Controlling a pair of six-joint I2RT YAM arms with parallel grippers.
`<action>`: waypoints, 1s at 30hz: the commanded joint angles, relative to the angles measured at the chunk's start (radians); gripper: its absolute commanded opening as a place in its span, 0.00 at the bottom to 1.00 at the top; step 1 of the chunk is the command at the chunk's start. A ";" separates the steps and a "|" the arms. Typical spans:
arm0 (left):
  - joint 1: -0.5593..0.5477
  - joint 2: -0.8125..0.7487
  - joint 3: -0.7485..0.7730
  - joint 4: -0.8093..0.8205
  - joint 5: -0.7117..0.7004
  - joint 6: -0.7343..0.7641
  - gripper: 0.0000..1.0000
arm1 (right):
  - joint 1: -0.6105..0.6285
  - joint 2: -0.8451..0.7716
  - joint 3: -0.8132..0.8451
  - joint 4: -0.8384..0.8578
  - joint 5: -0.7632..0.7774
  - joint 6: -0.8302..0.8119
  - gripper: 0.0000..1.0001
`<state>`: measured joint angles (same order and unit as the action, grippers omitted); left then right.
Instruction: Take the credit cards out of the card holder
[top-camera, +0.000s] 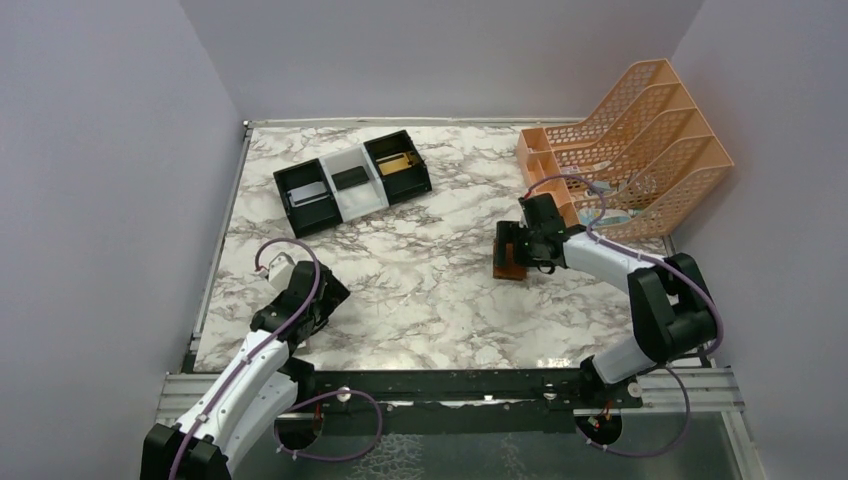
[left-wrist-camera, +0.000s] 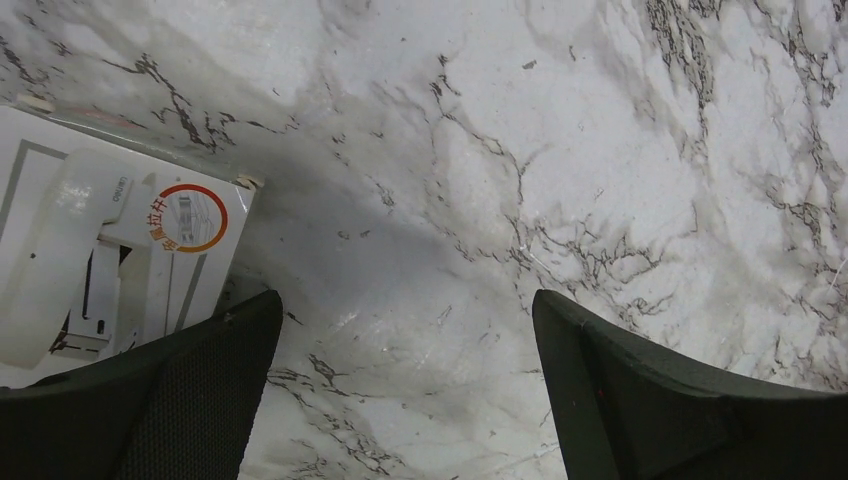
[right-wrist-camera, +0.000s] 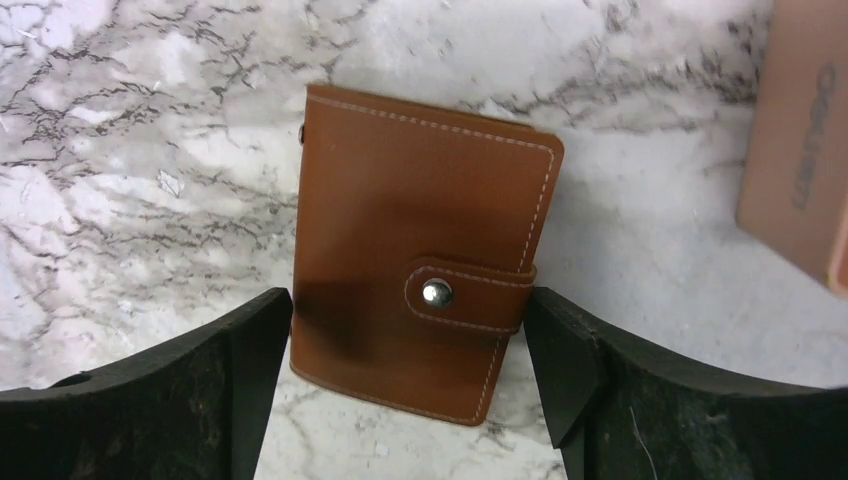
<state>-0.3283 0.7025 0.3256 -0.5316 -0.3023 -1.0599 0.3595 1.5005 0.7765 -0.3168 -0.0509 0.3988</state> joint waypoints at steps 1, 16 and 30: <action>0.008 0.001 0.040 -0.034 -0.102 0.030 0.99 | 0.080 0.076 0.074 0.012 0.136 -0.030 0.85; 0.007 -0.017 0.094 0.196 0.240 0.230 0.99 | 0.539 0.204 0.132 0.023 0.159 -0.041 0.75; 0.006 -0.042 0.083 0.201 0.249 0.222 0.99 | 0.572 0.021 0.294 0.153 0.316 -0.069 0.96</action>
<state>-0.3264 0.6697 0.3996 -0.3584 -0.0875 -0.8574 0.9337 1.4799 0.9890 -0.2268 0.1040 0.3565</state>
